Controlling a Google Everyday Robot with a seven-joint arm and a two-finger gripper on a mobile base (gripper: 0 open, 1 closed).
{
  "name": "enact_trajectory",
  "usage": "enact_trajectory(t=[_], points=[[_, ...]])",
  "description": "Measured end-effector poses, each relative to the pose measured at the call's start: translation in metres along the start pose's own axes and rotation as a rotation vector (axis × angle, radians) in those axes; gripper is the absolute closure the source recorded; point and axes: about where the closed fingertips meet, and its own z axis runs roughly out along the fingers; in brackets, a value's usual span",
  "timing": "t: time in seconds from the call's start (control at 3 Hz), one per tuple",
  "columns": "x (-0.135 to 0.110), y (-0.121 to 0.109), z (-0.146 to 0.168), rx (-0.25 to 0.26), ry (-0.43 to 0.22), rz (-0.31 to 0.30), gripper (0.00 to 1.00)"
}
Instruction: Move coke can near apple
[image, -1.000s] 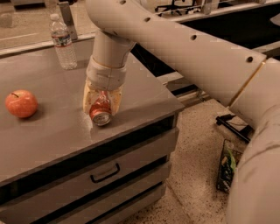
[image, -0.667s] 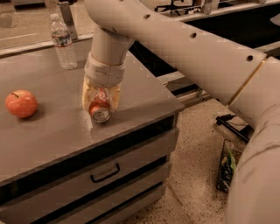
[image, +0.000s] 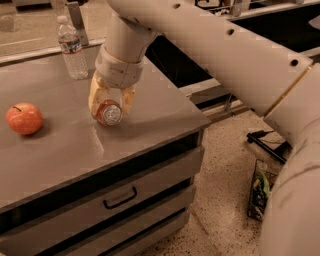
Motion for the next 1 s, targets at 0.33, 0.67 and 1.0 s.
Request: enact_trajectory(t=[0.33, 0.67, 1.0], points=[[0.014, -0.009, -0.001, 0.028, 0.021, -0.049, 1.00], [0.030, -0.026, 0.006, 0.057, 0.027, -0.119, 1.00], [0.035, -0.037, 0.015, 0.083, 0.019, -0.158, 1.00]])
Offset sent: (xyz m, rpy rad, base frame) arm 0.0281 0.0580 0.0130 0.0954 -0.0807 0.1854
